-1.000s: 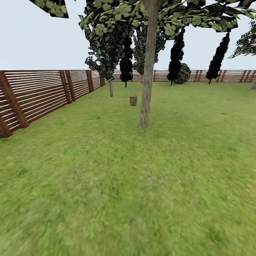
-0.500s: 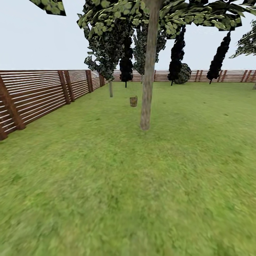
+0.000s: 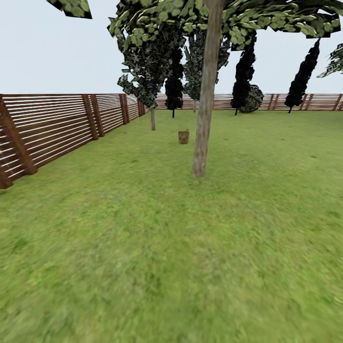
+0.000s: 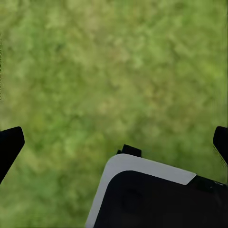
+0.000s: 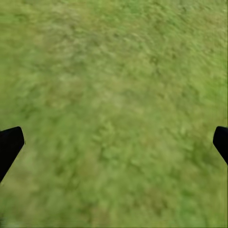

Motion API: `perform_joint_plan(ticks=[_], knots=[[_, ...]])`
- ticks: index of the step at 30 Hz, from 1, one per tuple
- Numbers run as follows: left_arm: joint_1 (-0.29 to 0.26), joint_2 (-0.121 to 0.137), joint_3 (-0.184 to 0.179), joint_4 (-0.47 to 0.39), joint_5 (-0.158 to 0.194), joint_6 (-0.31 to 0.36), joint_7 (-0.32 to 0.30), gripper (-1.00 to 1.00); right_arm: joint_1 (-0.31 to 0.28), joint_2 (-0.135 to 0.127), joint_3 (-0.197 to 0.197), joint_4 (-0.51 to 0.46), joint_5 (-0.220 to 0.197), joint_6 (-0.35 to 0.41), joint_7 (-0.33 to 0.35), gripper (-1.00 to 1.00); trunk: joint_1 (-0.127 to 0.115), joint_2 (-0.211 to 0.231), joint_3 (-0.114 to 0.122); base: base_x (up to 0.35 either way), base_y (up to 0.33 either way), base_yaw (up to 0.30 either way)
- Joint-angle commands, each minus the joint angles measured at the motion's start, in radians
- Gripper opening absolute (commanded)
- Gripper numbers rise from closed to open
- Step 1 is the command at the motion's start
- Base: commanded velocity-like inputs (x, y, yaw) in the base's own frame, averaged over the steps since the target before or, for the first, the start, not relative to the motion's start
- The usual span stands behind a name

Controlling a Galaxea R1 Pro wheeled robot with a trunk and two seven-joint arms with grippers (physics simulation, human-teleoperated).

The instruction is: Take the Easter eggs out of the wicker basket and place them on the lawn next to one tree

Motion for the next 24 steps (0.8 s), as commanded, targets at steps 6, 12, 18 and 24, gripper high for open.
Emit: perform_joint_plan(ticks=[6,12,18,24], knots=[[0.0,-0.001,0.005,-0.001,-0.003,-0.002,0.001,1.0,0.0,0.0,-0.001,0.0,-0.003,-0.003,-0.001,1.0,0.001,-0.001,-0.001,0.324,0.0,0.258],[0.0,-0.001,0.004,-0.001,-0.003,-0.002,0.001,1.0,0.0,0.0,-0.001,0.0,-0.003,-0.003,-0.001,1.0,0.001,-0.001,-0.001,0.324,0.0,0.125],[0.0,0.0,0.004,-0.001,-0.003,-0.002,0.001,1.0,0.0,0.001,-0.002,0.0,-0.002,0.006,-0.003,1.0,0.001,-0.001,-0.001,0.324,0.0,0.008],[0.0,-0.001,0.004,-0.001,-0.003,-0.003,0.001,1.0,0.0,0.003,0.001,0.055,-0.001,0.008,-0.004,1.0,0.001,-0.001,-0.001,0.324,0.0,0.0]])
